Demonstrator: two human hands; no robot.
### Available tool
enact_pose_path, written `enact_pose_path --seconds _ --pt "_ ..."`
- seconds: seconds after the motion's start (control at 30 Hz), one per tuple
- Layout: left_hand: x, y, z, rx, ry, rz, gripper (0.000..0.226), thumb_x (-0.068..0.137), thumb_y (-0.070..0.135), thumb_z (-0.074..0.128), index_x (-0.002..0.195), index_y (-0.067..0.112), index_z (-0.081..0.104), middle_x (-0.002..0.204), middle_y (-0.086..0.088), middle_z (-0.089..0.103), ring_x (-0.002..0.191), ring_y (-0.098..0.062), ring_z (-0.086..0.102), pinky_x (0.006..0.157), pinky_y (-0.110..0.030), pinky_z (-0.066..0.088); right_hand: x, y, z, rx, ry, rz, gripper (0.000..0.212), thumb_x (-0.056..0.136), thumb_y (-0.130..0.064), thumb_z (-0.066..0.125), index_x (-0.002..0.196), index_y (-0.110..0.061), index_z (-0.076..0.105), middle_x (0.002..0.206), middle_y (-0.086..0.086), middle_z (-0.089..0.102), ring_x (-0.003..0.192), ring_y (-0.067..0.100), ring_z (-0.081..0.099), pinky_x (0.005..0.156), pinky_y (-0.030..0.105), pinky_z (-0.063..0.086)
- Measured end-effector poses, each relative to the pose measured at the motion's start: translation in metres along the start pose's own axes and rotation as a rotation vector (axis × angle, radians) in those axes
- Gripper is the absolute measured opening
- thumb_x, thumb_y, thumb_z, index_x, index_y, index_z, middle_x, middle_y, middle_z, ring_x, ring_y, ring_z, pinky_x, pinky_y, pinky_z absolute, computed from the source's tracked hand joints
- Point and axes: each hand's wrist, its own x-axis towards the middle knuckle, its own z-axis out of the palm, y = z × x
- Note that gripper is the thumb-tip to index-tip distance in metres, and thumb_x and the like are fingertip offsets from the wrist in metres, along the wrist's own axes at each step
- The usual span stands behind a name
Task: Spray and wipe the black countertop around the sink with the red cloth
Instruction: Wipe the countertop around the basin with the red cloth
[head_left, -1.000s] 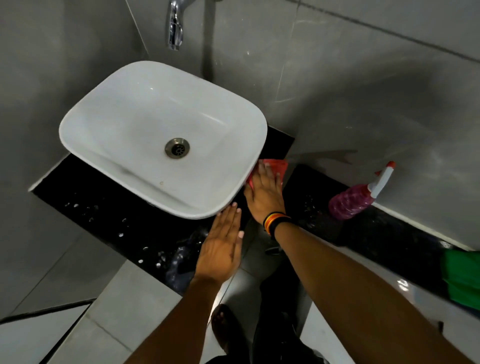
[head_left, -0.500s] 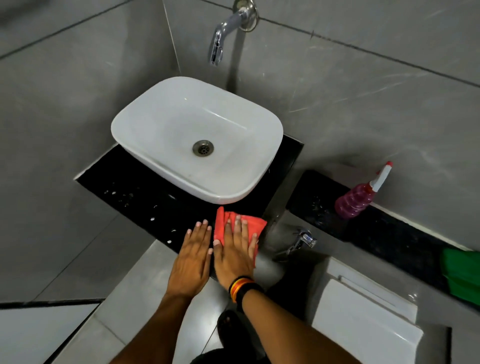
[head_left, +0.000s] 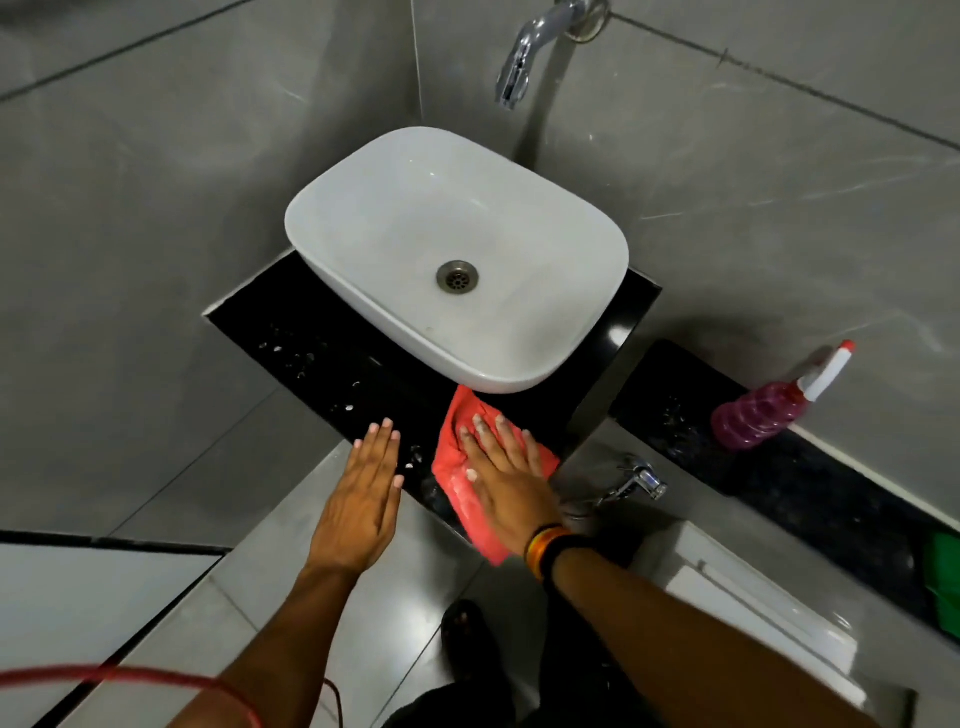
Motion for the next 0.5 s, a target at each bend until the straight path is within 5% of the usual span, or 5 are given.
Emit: enact_pose_path --seconds 0.17,0.33,0.5 --pt "0.006 -0.011 -0.021 0.031 0.018 0.009 0.061 0.111 0.033 0.024 0.165 0.008 0.017 0.175 -0.007 0.011 0.163 -0.018 0.005 0.133 -0.032 0.001 0.035 -0.109 0.018 0.363 0.134 0.676 0.061 0.099 -0.037 0.029 0.154 -0.015 0.038 0.164 0.007 0.03 0.153 0.034 0.021 0.12 0.055 0.003" --pt "0.02 -0.016 -0.041 0.076 0.017 0.093 0.061 0.11 0.03 0.027 0.165 0.005 0.019 0.175 -0.009 0.011 0.163 -0.02 0.006 0.133 -0.034 0.002 0.073 -0.129 0.006 0.63 0.161 0.883 0.077 0.086 -0.035 0.012 0.161 -0.015 0.009 0.169 0.004 -0.009 0.154 0.031 -0.019 0.114 0.047 -0.027" --pt "0.055 0.014 -0.03 0.079 -0.052 0.32 0.059 0.109 0.029 0.035 0.162 0.002 0.029 0.172 -0.013 0.022 0.161 -0.028 0.019 0.133 -0.041 0.009 0.019 -0.082 0.005 0.704 0.623 0.796 0.06 0.095 -0.03 0.026 0.14 -0.004 0.054 0.159 0.016 0.039 0.15 0.033 0.03 0.122 0.051 0.014"
